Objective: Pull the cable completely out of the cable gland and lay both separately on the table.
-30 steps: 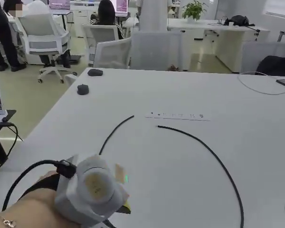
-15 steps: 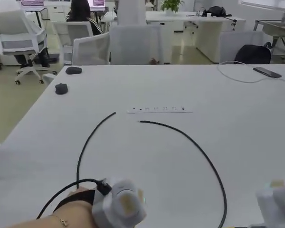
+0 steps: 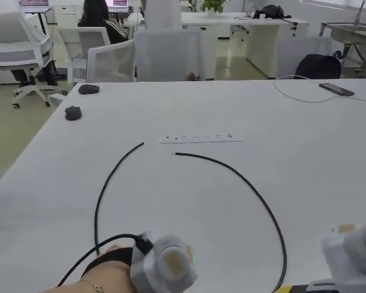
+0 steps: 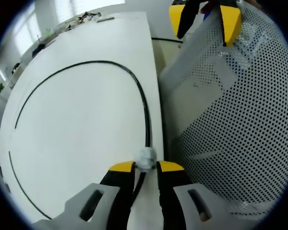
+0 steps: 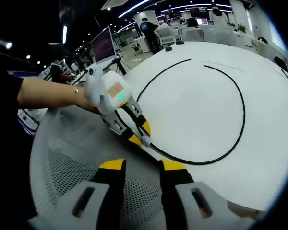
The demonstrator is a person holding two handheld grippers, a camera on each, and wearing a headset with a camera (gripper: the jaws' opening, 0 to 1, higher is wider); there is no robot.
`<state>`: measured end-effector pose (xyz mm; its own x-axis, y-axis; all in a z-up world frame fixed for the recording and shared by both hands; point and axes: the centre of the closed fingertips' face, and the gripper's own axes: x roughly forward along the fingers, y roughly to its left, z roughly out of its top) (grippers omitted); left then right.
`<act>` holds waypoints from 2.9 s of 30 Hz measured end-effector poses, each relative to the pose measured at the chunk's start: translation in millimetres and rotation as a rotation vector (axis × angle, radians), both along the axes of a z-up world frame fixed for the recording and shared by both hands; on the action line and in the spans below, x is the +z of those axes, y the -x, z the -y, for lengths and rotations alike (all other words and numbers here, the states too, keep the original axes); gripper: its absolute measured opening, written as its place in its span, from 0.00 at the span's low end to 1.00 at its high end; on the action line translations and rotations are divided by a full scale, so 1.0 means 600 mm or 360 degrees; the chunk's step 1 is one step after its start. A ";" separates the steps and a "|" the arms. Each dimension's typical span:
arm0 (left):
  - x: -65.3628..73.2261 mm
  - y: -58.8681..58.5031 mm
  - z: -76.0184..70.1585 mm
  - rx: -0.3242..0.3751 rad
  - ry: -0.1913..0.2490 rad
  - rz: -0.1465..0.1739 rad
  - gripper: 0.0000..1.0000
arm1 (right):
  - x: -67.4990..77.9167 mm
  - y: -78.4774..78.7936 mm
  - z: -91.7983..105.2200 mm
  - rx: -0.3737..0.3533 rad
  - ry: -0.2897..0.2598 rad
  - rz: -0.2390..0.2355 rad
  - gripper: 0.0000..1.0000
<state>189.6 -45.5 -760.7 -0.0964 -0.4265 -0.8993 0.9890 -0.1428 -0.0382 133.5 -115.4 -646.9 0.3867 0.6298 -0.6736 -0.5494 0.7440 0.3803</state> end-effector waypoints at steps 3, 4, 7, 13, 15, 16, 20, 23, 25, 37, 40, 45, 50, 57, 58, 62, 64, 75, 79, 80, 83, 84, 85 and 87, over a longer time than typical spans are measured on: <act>-0.001 -0.003 0.000 0.0009 -0.0009 0.0016 0.17 | 0.001 0.000 -0.004 0.0041 0.0020 -0.0003 0.29; 0.001 -0.001 0.001 0.0029 -0.0006 -0.0001 0.17 | 0.001 0.000 -0.005 0.0060 0.0026 -0.0004 0.28; 0.020 0.005 0.003 0.0031 0.0004 -0.0027 0.17 | 0.009 -0.007 -0.007 0.0094 0.0013 -0.0002 0.27; 0.090 0.007 0.001 0.0069 0.0061 -0.0062 0.17 | 0.029 -0.034 -0.016 0.0289 0.0078 0.0048 0.27; 0.114 0.007 0.000 0.0078 0.0092 -0.0034 0.17 | 0.032 -0.039 -0.030 0.0410 0.0095 0.0049 0.27; 0.123 0.006 -0.001 0.0077 0.0108 -0.0013 0.16 | 0.032 -0.040 -0.037 0.0463 0.0104 0.0042 0.27; 0.161 0.007 -0.009 0.0062 0.0152 0.0144 0.16 | 0.028 -0.050 -0.065 0.0663 0.0128 0.0007 0.27; 0.178 0.011 -0.014 0.0018 0.0155 0.0241 0.16 | 0.026 -0.057 -0.089 0.0774 0.0116 -0.0032 0.27; 0.195 0.016 -0.017 -0.0032 0.0169 0.0353 0.16 | 0.023 -0.061 -0.100 0.0871 0.0139 -0.0054 0.27; 0.233 0.028 -0.012 -0.0115 0.0237 0.0658 0.16 | 0.030 -0.062 -0.151 0.1105 0.0051 -0.0240 0.19; 0.230 0.026 -0.015 -0.0122 0.0216 0.0658 0.16 | 0.030 -0.053 -0.156 0.1164 0.0061 -0.0257 0.13; 0.216 0.024 -0.027 -0.0138 0.0134 0.0562 0.16 | 0.016 -0.053 -0.169 0.1223 0.0212 -0.0175 0.12; 0.207 0.015 -0.039 0.0026 0.0140 0.0343 0.16 | 0.009 -0.062 -0.178 0.1204 0.0301 -0.0074 0.11; 0.204 0.017 -0.045 0.0218 0.0211 -0.0120 0.16 | 0.005 -0.064 -0.184 0.1346 0.0538 0.0328 0.11; 0.203 0.016 -0.046 0.0232 0.0215 -0.0165 0.16 | 0.005 -0.066 -0.183 0.1340 0.0563 0.0358 0.10; 0.207 0.010 -0.044 0.0314 0.0237 -0.0341 0.16 | 0.010 -0.072 -0.180 0.1319 0.0594 0.0458 0.10; 0.211 0.007 -0.041 0.0388 0.0249 -0.0472 0.16 | 0.013 -0.075 -0.179 0.1325 0.0613 0.0509 0.10; 0.200 -0.001 -0.030 0.0540 0.0256 -0.0635 0.16 | 0.003 -0.090 -0.169 0.1366 0.0730 0.0646 0.11; 0.197 0.000 -0.033 0.0480 0.0232 -0.0432 0.16 | 0.000 -0.086 -0.169 0.1271 0.0607 0.0541 0.13; 0.198 -0.003 -0.034 0.0480 0.0236 -0.0379 0.16 | 0.001 -0.082 -0.168 0.1231 0.0569 0.0503 0.17; 0.202 -0.008 -0.048 0.0417 0.0212 -0.0179 0.16 | 0.005 -0.079 -0.158 0.1110 0.0465 0.0414 0.26; 0.203 -0.010 -0.052 0.0406 0.0204 -0.0125 0.16 | 0.005 -0.082 -0.151 0.1120 0.0489 0.0423 0.25; 0.206 -0.011 -0.054 0.0397 0.0201 -0.0072 0.16 | 0.006 -0.085 -0.142 0.1105 0.0518 0.0437 0.24; 0.213 -0.011 -0.056 0.0368 0.0203 0.0012 0.16 | 0.008 -0.085 -0.137 0.1093 0.0526 0.0443 0.18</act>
<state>196.2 -12.1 -633.0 0.0231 -0.5462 -0.8373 0.9961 0.0839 -0.0272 184.8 -33.5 -642.3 0.1673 0.5730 -0.8023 -0.9664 0.2565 -0.0183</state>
